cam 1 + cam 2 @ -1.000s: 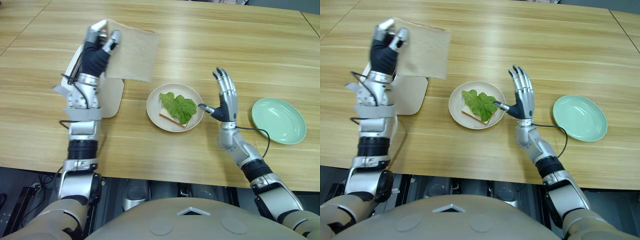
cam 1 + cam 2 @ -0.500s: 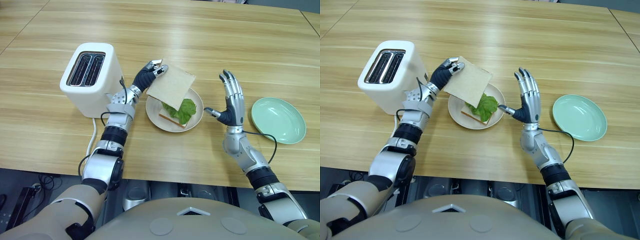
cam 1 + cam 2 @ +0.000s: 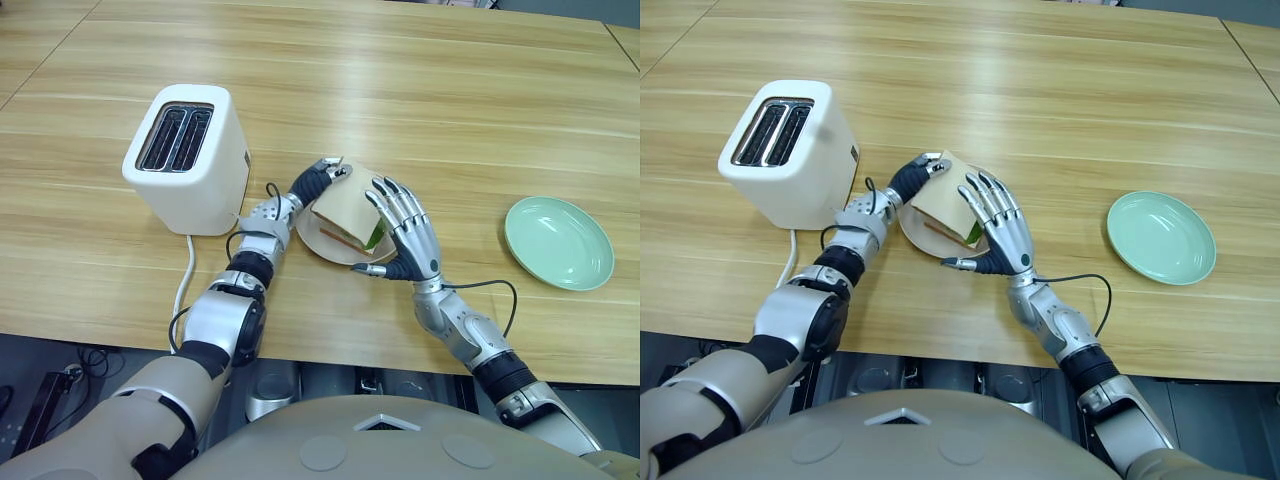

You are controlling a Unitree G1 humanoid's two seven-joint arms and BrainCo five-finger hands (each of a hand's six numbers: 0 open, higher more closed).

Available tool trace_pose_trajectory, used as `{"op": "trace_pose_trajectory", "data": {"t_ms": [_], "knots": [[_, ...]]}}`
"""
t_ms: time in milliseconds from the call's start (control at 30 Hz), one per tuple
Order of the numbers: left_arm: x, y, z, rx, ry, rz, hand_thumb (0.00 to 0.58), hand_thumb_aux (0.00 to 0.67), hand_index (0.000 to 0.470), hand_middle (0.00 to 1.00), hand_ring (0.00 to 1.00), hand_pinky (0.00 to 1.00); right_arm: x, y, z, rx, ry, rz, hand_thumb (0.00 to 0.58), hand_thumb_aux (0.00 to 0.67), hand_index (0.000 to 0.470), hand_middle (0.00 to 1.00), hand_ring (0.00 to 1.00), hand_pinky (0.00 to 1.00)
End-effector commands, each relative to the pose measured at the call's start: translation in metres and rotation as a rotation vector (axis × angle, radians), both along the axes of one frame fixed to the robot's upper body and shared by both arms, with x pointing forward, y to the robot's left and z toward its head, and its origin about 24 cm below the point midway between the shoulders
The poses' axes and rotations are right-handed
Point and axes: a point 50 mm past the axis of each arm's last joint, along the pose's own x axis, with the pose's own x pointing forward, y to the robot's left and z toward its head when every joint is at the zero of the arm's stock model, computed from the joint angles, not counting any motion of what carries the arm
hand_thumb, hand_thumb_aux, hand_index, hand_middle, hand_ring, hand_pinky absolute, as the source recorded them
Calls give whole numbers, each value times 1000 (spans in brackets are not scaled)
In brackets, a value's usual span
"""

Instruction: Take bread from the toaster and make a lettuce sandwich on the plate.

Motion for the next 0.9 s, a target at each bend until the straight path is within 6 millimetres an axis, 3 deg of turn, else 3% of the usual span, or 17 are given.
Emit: {"op": "trace_pose_trajectory", "data": {"t_ms": [33, 233, 667, 900], "knots": [[-3, -6, -6, 58, 11, -6, 580, 670, 460, 1000, 1000, 1000, -1, 2, -6, -60, 33, 18, 0, 0, 0, 0, 0, 0], [-7, -11, -15, 144, 17, -3, 580, 670, 460, 1000, 1000, 1000, 1, 4, -21, -136, 132, 26, 0, 0, 0, 0, 0, 0], [-5, -9, -15, 189, -9, 47, 580, 670, 460, 1000, 1000, 1000, -5, 0, -74, -388, 518, 60, 0, 0, 0, 0, 0, 0], [-1, -7, -9, 218, -52, 67, 580, 670, 460, 1000, 1000, 1000, -9, 0, -87, -431, 625, 90, 0, 0, 0, 0, 0, 0]]}}
